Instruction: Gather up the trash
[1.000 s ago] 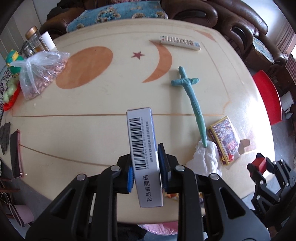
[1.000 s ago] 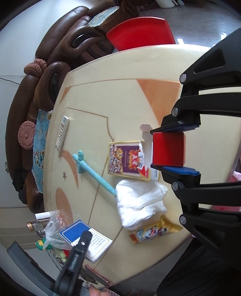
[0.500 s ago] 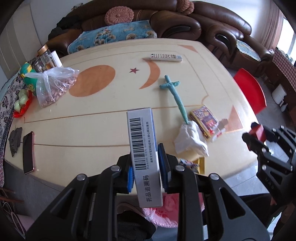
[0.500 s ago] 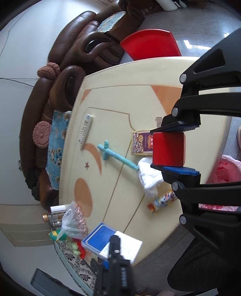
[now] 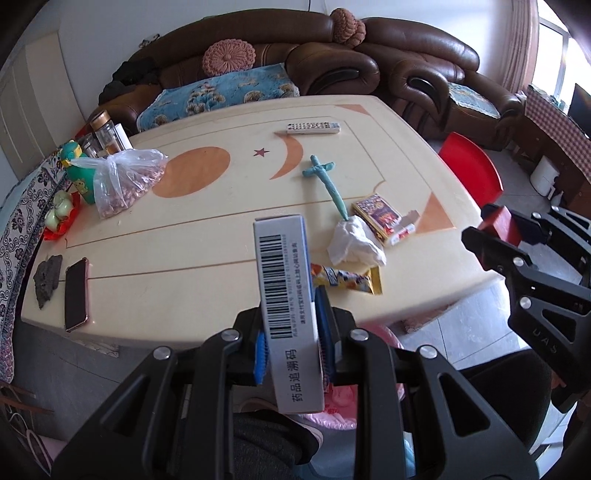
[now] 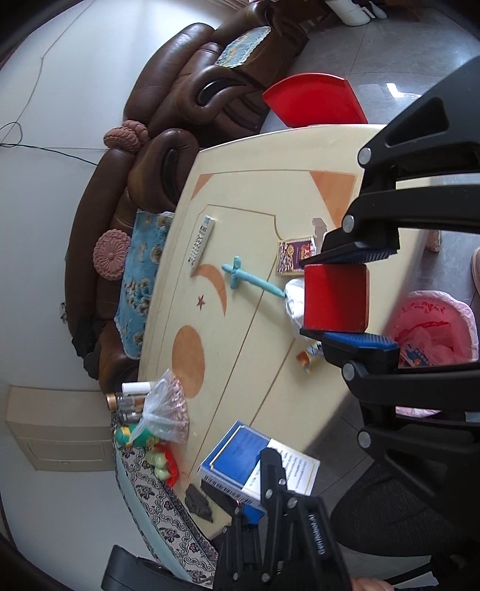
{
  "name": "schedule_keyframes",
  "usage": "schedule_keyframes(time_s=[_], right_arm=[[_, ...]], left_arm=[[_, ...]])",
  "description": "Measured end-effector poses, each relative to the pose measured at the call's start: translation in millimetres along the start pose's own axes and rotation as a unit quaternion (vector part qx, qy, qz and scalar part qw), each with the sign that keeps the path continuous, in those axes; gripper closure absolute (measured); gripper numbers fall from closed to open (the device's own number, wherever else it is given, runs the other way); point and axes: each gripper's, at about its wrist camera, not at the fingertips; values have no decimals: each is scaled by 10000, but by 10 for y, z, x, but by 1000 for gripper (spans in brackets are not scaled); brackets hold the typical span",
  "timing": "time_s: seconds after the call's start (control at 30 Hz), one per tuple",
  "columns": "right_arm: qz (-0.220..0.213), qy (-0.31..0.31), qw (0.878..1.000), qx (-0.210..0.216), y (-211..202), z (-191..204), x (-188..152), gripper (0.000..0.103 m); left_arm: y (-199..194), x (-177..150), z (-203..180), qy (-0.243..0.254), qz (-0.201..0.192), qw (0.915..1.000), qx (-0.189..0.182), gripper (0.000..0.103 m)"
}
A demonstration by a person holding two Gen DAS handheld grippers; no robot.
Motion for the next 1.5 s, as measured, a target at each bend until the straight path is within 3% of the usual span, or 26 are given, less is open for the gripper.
schedule_keyframes(time_s=[0.33,0.67,0.93,1.5], right_arm=[[24,-118,9999,118,-245,297,-160,73],[172,-83,9995,238,-235,439,-369,73],[393,-6,9985,387,-57,516,-533,73],[1007,224,9914,809,551,654,-998,73]], left_arm=[[-204,-343,-29,232,-54,9997,-82,80],[-17,-718,-88,413,299,9985,-203,80],[223,-920,-165,483,619,9959,-459,80],[891,-1297,-249,524,1340,9882,-517,80]])
Point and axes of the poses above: each gripper's, at about its wrist camera, not at the fingertips, and y roughly the way its jaws point, z to its left, x to its top, and after that the axes turned 10 degrees about -y, right-handed
